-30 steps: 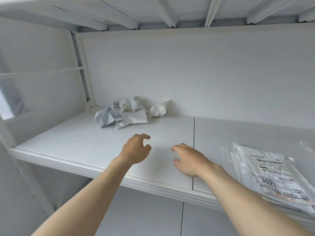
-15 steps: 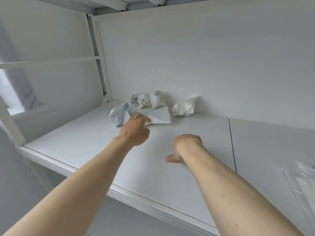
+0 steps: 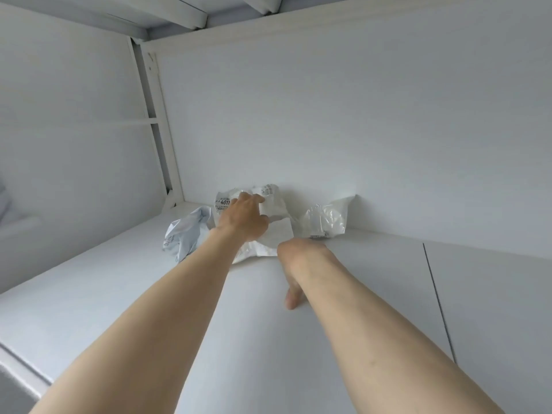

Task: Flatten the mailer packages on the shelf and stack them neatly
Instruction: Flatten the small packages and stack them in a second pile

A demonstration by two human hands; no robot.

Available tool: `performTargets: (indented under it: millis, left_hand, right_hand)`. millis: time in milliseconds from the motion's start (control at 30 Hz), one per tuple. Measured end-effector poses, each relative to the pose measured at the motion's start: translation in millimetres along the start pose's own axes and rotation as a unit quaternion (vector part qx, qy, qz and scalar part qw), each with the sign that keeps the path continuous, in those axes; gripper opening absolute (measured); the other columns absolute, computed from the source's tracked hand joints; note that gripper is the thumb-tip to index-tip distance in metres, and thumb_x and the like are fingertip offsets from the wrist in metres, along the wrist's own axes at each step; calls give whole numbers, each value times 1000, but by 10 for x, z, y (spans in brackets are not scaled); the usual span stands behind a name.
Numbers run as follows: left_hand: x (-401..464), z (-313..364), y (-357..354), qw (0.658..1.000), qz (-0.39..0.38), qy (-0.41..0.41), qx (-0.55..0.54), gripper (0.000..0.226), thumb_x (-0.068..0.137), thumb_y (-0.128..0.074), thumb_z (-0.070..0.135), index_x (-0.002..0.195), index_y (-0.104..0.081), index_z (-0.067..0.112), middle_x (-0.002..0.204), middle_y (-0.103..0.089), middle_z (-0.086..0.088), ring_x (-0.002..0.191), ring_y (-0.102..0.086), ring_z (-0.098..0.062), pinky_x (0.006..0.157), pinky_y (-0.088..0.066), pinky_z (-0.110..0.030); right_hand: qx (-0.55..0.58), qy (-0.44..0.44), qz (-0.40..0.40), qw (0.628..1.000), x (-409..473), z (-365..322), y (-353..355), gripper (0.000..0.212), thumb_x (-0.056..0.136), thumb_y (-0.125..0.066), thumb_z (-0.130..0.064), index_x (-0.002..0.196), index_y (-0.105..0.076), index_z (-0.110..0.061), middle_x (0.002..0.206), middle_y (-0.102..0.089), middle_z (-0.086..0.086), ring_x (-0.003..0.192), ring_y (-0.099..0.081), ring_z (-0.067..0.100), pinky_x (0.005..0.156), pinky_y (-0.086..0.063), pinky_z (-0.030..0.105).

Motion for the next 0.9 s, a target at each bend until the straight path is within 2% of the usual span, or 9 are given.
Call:
performTargets:
  millis: [100,233,300,367,400,500,633,733,900]
  left_hand:
    - [248,-14,-81,998,19,37,-49,64,96,-39,48,152,-12,34,157,-18,-3,139,-29,-32,107,-34,-49]
    - [644,-42,-37,995,-8,87,-45,84,81,-26,84,151,-2,46,162,3,-1,148,9,-36,116,-14,-58]
    - [805,-83,-120,994,-50,94,-7,84,79,-25,87,151,-16,45,163,-1,3,149,13,-33,117,-7,-58]
    - [939,-161,-212,993,-65,93,-31,77,76,-27,82,138,-46,40,156,-31,2,146,-19,-31,110,-24,-51]
    - [959,-199,-256,992,-61,93,-55,71,73,-28,75,120,-60,33,140,-50,-4,132,-40,-31,95,-35,-44]
    - [928,-265,-342,990,-46,100,-89,43,70,-31,57,69,-50,19,89,-57,-6,90,-56,-27,69,-36,-34]
    - [837,-262,-457,989,-82,105,-68,40,88,-35,54,90,-57,21,106,-59,-4,104,-55,-28,93,-43,-41]
    - [769,-290,-536,987,-113,112,-32,41,89,-38,53,108,-61,24,113,-59,-3,109,-54,-28,98,-43,-43]
    - [575,-250,-589,986,-130,104,11,41,63,-49,66,85,-58,34,114,-62,-1,110,-56,-26,96,-46,-45]
  right_hand:
    - [-76,-21,-16,997,108,118,-38,82,71,-83,-48,131,-42,-11,142,-39,10,135,-36,32,109,-34,52]
    - [-119,3,40,992,313,295,-89,129,55,-78,-73,148,-12,-12,146,-21,10,137,-18,34,114,-9,55]
    - [-98,-3,16,995,404,325,-94,133,55,-77,-74,150,-4,-16,151,-14,11,140,-14,37,115,-4,59]
    - [-96,-12,-8,995,471,344,-77,132,56,-77,-73,150,-3,-18,152,-12,12,141,-13,38,114,-5,60]
    - [-90,-14,-16,996,485,348,-78,129,57,-77,-73,150,-6,-19,151,-17,13,140,-17,37,114,-10,59]
    - [-55,-16,-40,998,475,434,-100,119,59,-72,-77,149,-18,-20,145,-35,10,135,-36,35,99,-34,46]
    - [-23,-17,-54,998,450,515,-117,120,58,-68,-81,150,-18,-24,145,-38,6,131,-44,33,81,-34,39]
    - [-73,-12,-5,997,465,448,-155,115,59,-69,-81,146,-27,-20,140,-34,10,133,-33,34,100,-29,46]
    - [-164,3,75,984,594,343,-195,118,64,-72,-74,150,-19,-14,150,-10,11,142,-2,41,113,3,61]
Point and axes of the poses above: each hand's wrist, its own x-axis towards the middle knuckle, its own y-axis out of the back of the hand, z = x × y, the point moved 1 cm from there along x, towards the middle knuckle
